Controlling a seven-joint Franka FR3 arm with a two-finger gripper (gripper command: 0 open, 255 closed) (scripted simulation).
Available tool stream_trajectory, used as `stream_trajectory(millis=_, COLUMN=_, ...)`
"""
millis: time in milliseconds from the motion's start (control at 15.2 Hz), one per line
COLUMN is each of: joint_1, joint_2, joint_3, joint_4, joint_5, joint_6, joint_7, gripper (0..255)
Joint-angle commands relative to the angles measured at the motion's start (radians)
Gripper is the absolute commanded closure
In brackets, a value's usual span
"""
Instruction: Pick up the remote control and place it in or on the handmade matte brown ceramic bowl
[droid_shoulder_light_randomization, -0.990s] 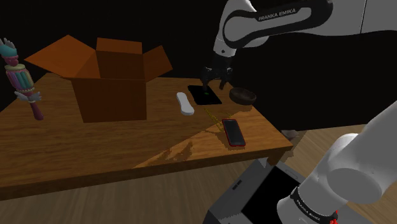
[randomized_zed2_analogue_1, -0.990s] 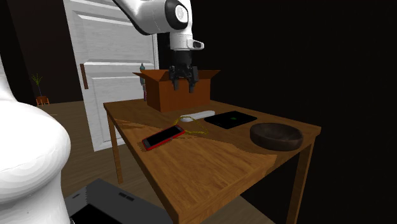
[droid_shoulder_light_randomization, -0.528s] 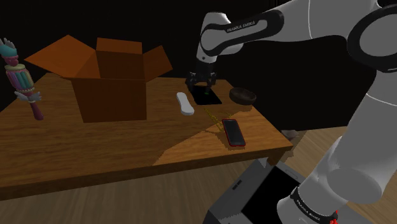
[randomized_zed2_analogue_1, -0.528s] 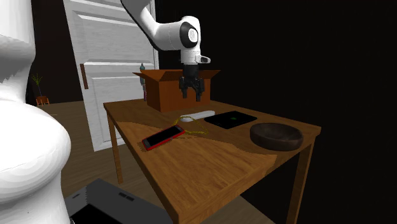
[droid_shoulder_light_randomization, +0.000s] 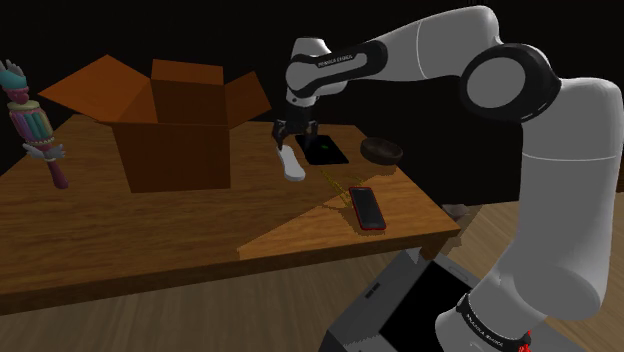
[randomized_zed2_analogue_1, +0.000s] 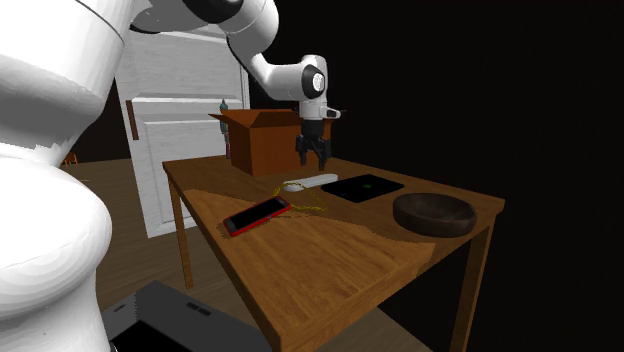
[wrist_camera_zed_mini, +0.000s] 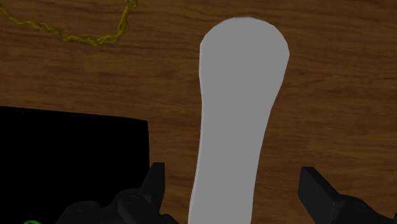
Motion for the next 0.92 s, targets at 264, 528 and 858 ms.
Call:
stream_trajectory(millis=264, joint_1=0.001, joint_2=0.055, joint_3=0.000, joint_4=-0.001, joint_5=0.001, joint_6=0.055, joint_7=0.005, gripper=0)
stream_trajectory(millis=528, joint_1=0.002, joint_2=0.069, joint_3=0.000, joint_4=-0.015, joint_5=0.001, joint_6=0.082, joint_7=0.005, gripper=0)
stream_trajectory(millis=858, joint_1=0.002, joint_2=0.069, joint_3=0.000, joint_4=-0.015, joint_5=0.001, joint_6=0.082, joint_7=0.005, gripper=0)
